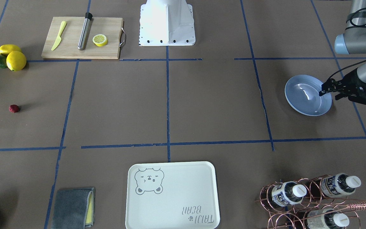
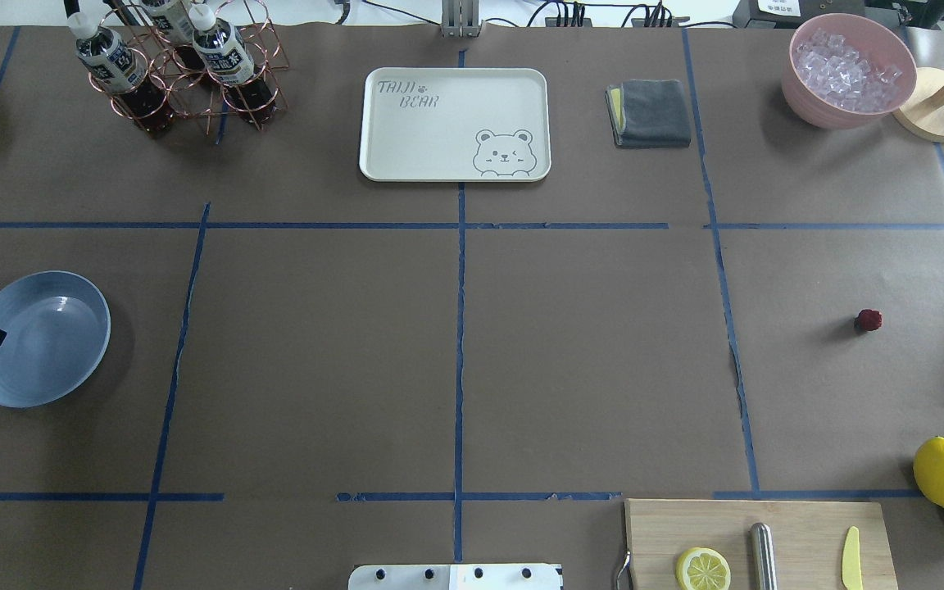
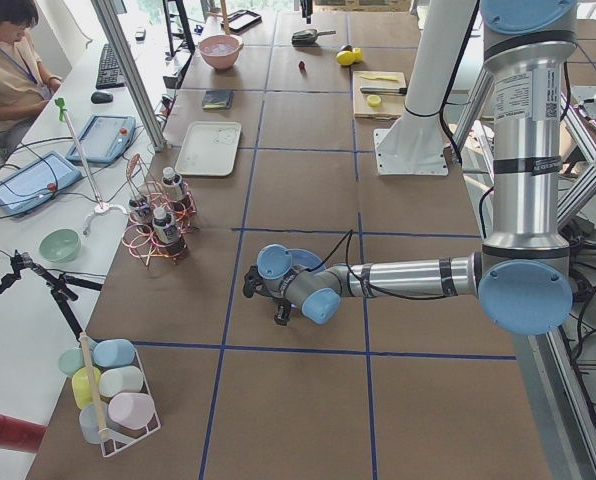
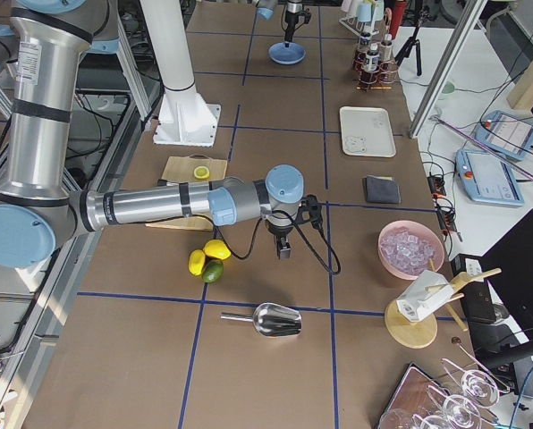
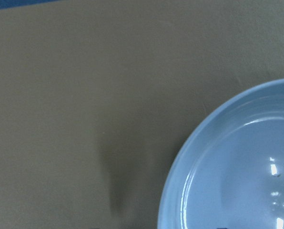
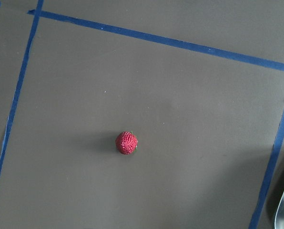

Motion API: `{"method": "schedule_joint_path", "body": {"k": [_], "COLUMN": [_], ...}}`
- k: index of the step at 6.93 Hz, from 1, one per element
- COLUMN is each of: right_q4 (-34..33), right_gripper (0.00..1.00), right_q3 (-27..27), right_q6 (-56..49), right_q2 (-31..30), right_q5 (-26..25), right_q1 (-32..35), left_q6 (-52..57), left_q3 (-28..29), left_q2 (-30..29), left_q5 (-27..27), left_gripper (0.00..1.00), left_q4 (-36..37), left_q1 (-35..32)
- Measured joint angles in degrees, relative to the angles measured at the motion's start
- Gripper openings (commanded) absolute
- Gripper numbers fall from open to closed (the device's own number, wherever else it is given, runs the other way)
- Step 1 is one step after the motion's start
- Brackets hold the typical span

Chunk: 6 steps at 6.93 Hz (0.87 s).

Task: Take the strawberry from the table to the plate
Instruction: 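Lower the left gripper to the blue plate rim and grasp it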

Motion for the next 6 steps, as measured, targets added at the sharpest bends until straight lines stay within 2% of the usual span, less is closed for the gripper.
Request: {"method": "schedule_joint_path", "body": {"k": [4,6], "right_q4": [-0.09,-0.03], "right_gripper": [1.0,1.0], "right_q3": [0.03,0.04], "right_q6": [-0.04,-0.06], "right_q2": [1.52,1.48], "right_q5": [-0.16,-0.17], "right_q1": [-0.6,-0.64], "left_q6": [-3.01,-16.37], "left_q3": [-1.82,-7.44], "left_q2": [-1.61,-5.19], "left_q5": [-0.43,-2.05], "left_gripper": [0.0,0.0], "left_q4": [0.02,0.03], "left_q1": [0.46,1.52]}}
